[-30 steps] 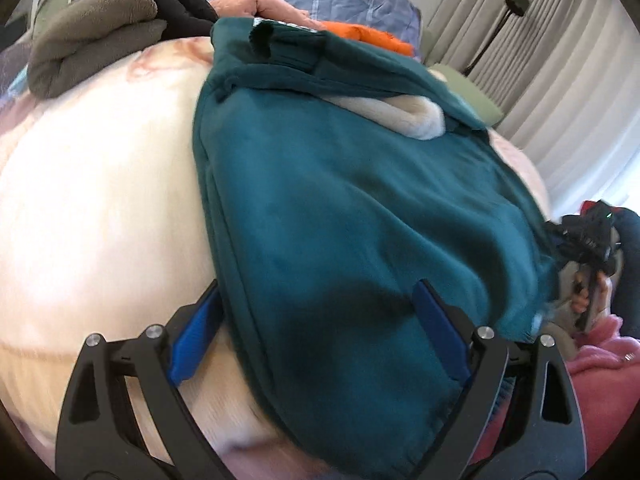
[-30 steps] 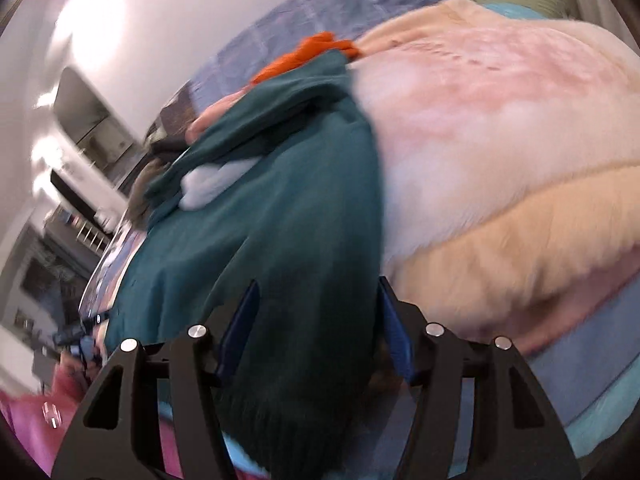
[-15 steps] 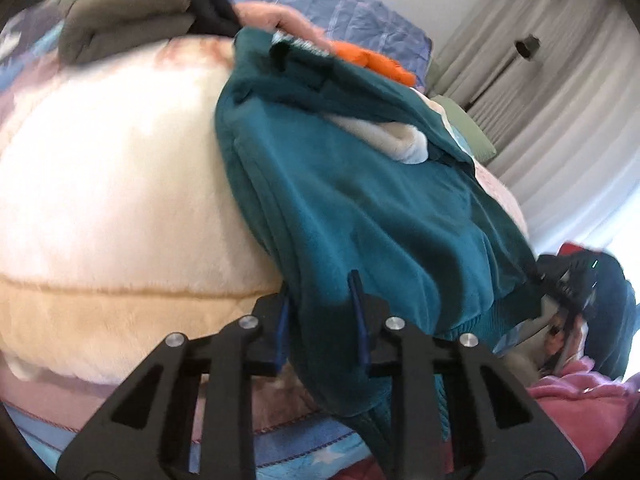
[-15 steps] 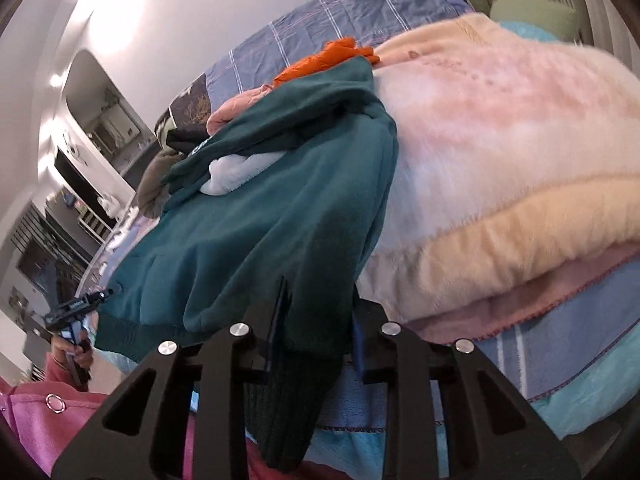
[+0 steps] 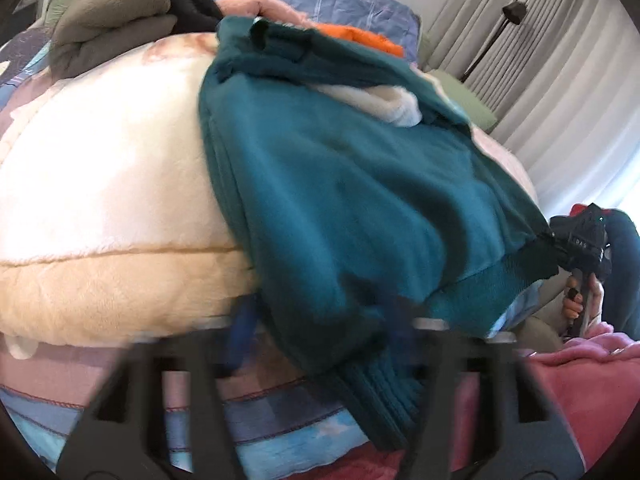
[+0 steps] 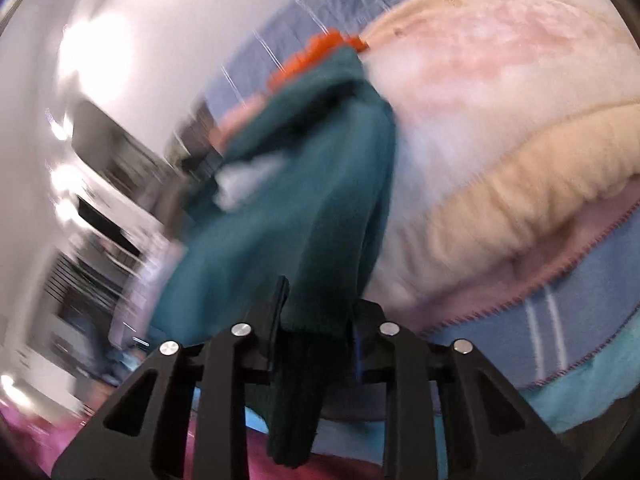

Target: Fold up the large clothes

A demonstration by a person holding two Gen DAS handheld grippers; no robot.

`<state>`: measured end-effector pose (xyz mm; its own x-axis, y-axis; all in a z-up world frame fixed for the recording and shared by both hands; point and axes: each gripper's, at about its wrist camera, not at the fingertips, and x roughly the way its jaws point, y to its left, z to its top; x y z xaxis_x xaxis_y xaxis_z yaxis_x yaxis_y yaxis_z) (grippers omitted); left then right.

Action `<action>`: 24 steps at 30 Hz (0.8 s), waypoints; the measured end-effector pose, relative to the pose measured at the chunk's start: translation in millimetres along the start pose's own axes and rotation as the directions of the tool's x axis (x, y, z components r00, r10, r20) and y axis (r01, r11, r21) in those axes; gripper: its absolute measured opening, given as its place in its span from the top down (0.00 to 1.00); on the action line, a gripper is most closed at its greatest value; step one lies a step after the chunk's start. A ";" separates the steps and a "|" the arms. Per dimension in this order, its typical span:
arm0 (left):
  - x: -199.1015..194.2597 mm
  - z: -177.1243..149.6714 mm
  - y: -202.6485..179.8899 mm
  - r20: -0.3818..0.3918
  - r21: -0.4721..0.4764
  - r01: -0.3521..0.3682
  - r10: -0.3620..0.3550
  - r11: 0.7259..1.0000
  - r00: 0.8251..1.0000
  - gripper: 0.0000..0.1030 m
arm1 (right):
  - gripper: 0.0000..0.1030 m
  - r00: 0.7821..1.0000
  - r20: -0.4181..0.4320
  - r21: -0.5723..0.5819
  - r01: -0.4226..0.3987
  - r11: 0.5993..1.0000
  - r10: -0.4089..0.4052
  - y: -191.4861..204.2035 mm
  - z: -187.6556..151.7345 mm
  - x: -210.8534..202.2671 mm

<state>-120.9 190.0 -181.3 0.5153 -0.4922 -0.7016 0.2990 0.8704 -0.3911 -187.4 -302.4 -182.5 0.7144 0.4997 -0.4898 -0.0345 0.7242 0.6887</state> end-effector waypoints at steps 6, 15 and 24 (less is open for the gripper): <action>-52.0 45.9 -22.9 0.278 0.003 0.074 -0.072 0.997 0.958 0.81 | 0.77 0.979 0.133 -0.033 -0.150 0.988 0.153 40.7 44.8 -24.2; -115.2 56.3 -50.3 0.417 0.067 0.084 -0.104 0.994 0.903 0.82 | 0.78 0.939 0.234 -0.097 -0.234 0.967 0.251 70.8 50.4 -80.0; -112.2 79.8 -45.5 0.406 0.032 0.053 -0.061 0.998 0.912 0.79 | 0.77 0.956 0.229 -0.109 -0.160 0.981 0.181 76.5 74.5 -57.2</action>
<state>-128.3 205.0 -37.3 0.7779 -0.5051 -0.3738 0.3510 0.8427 -0.4083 -178.9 -311.0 -61.9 0.8373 0.5002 -0.2208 -0.2240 0.6822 0.6960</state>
